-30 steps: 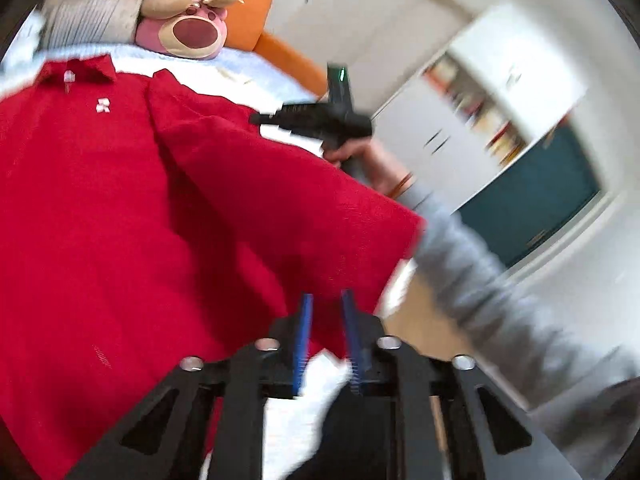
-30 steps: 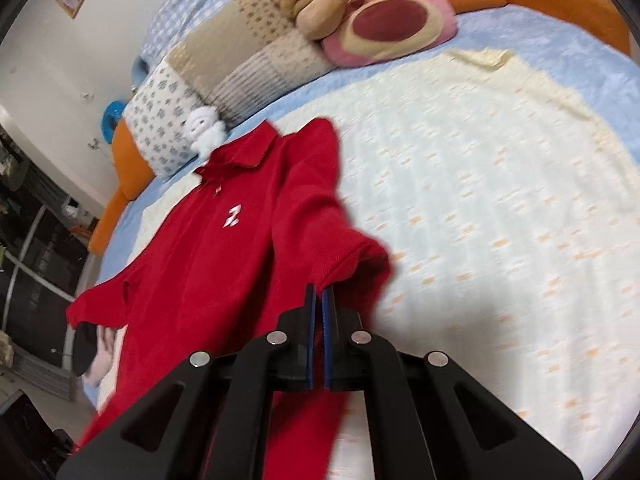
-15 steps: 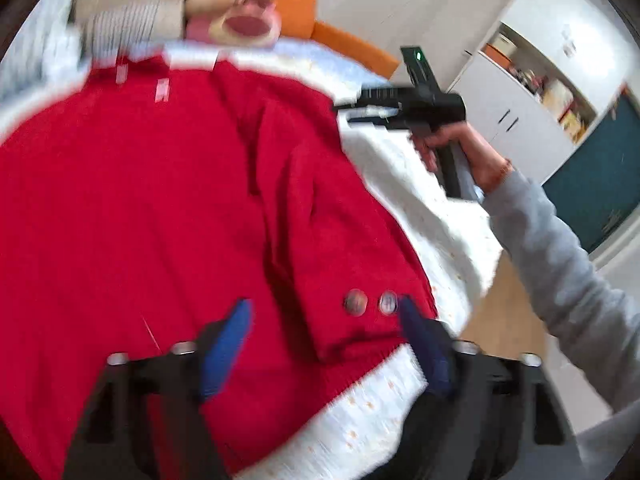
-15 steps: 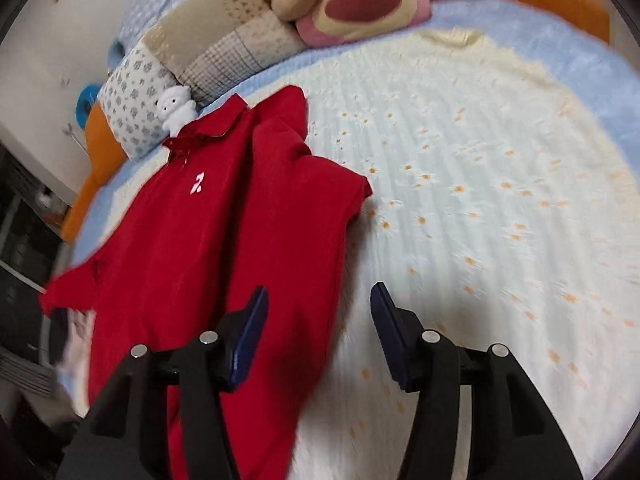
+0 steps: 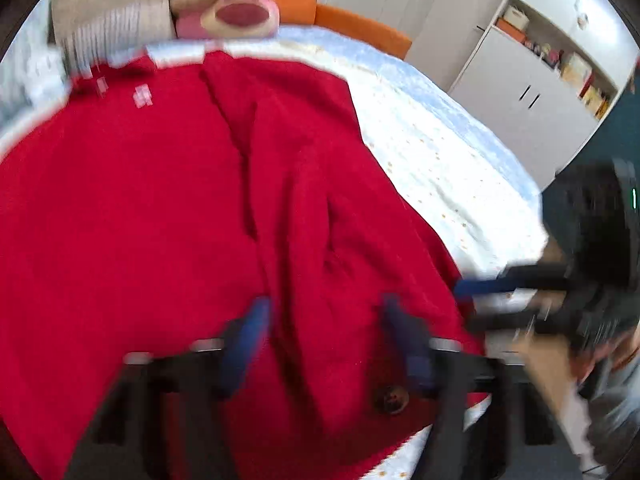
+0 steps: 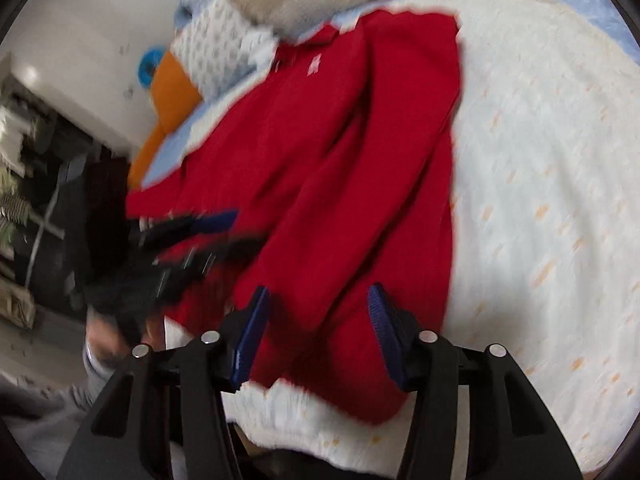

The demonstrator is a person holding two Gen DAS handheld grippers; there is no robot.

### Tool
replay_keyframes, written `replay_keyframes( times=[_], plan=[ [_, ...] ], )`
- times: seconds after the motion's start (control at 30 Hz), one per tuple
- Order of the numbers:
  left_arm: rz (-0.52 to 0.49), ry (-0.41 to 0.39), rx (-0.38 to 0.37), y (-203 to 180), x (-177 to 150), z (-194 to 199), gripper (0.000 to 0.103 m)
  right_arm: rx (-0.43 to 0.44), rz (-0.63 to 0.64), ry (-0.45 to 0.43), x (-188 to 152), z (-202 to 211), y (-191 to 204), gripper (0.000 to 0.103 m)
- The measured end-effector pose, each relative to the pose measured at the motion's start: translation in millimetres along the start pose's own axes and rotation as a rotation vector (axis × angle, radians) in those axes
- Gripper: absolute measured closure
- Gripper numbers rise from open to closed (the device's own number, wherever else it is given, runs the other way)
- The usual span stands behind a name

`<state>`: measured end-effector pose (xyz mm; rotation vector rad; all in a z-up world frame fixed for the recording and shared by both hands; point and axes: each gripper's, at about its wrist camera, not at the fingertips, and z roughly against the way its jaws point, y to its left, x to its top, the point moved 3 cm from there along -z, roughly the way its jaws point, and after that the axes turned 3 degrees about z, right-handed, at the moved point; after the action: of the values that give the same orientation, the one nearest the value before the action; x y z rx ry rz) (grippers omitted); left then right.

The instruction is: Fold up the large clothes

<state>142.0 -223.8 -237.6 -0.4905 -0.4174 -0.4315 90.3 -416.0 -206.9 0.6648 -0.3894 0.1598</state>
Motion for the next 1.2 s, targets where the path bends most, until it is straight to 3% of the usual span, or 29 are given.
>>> replay_keyframes(
  times=[0.03,0.1,0.2,0.3,0.5,0.67,0.73,0.77,0.8,0.83,0.87,0.9,0.93,1.0,1.13,1.2],
  plan=[
    [0.024,0.014,-0.022,3.8,-1.1,-4.1,0.073,0.022,0.003,0.02,-1.8,-7.5,2.6,0.073],
    [0.065,0.013,-0.076,7.3,-4.0,-1.9,0.078,0.033,0.0,0.021,2.6,-11.4,6.9,0.077],
    [0.111,-0.066,-0.155,15.2,-3.1,32.1,0.08,0.038,0.06,-0.018,13.2,1.6,27.6,0.078],
    [0.13,-0.119,-0.182,22.3,-7.9,63.0,0.08,0.087,0.113,-0.038,14.4,12.4,50.4,0.079],
    [0.088,-0.121,-0.019,29.1,-33.0,69.4,0.078,0.063,0.148,0.013,4.0,-5.1,69.0,0.079],
    [0.043,-0.094,0.084,26.8,-45.9,44.8,0.078,-0.04,0.158,0.073,-3.8,-32.2,68.6,0.079],
    [0.033,-0.084,0.105,27.2,-48.4,38.2,0.073,-0.101,0.177,0.098,-8.0,-41.0,67.0,0.079],
    [0.023,-0.083,0.137,28.1,-49.4,35.2,0.063,-0.117,0.18,0.102,-8.0,-41.1,66.7,0.077],
    [0.01,-0.085,0.174,27.6,-48.4,34.8,0.043,-0.123,0.179,0.108,-8.3,-41.1,66.6,0.076],
    [-0.013,-0.098,0.238,27.3,-48.4,37.5,0.034,-0.128,0.179,0.115,-6.7,-39.1,69.0,0.068],
    [-0.029,-0.112,0.284,25.7,-45.5,42.7,0.018,-0.133,0.181,0.116,-3.8,-34.0,72.8,0.057],
    [-0.046,-0.135,0.332,23.6,-45.1,48.3,0.012,-0.139,0.185,0.104,-1.2,-28.1,76.1,0.049],
    [-0.057,-0.16,0.367,22.4,-43.4,56.5,0.011,-0.169,0.201,0.069,4.7,-17.9,80.5,0.035],
    [-0.06,-0.219,0.386,21.1,-39.5,76.5,0.011,-0.232,0.237,-0.006,18.8,3.4,88.2,0.029],
    [-0.032,-0.289,0.313,18.5,-30.2,100.3,0.011,-0.311,0.284,-0.166,59.3,41.5,90.1,0.031],
    [-0.046,-0.3,0.307,11.8,-28.7,100.8,0.011,-0.351,0.308,-0.227,88.3,43.7,80.8,0.046]
  ],
)
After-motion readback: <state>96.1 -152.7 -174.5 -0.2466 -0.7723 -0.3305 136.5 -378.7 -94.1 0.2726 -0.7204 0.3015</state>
